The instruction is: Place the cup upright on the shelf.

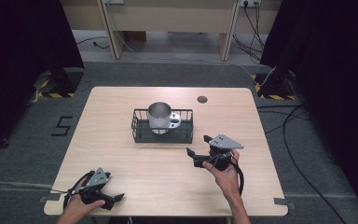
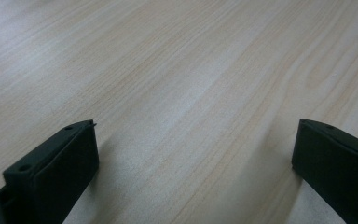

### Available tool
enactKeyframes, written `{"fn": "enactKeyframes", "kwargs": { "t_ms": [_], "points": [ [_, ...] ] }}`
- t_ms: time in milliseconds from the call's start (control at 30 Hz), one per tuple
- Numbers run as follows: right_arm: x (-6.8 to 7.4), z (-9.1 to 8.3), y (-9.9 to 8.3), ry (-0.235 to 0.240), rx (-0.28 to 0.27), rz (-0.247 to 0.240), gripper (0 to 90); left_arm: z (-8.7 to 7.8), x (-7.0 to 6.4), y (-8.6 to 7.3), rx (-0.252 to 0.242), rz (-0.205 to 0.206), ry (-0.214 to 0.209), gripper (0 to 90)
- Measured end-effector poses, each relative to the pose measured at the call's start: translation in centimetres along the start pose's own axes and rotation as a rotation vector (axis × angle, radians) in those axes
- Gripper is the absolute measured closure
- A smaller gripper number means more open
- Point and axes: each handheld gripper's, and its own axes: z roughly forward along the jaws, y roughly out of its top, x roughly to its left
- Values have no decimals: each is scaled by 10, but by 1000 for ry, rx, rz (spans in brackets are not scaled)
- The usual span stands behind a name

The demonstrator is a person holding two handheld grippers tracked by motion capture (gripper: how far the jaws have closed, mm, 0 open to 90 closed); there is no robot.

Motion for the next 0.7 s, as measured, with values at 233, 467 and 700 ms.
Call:
{"fn": "enactKeyframes", "kwargs": {
  "t_ms": [233, 467, 700],
  "points": [
    [3, -12, -23, -9, 15, 28, 158, 0, 0, 0, 1, 0, 0, 0],
    [3, -18, -43, -24, 49, 26, 158, 0, 0, 0, 1, 0, 0, 0],
    [7, -23, -58, -23, 78, 26, 159, 0, 0, 0, 1, 1, 0, 0]
  ]
}}
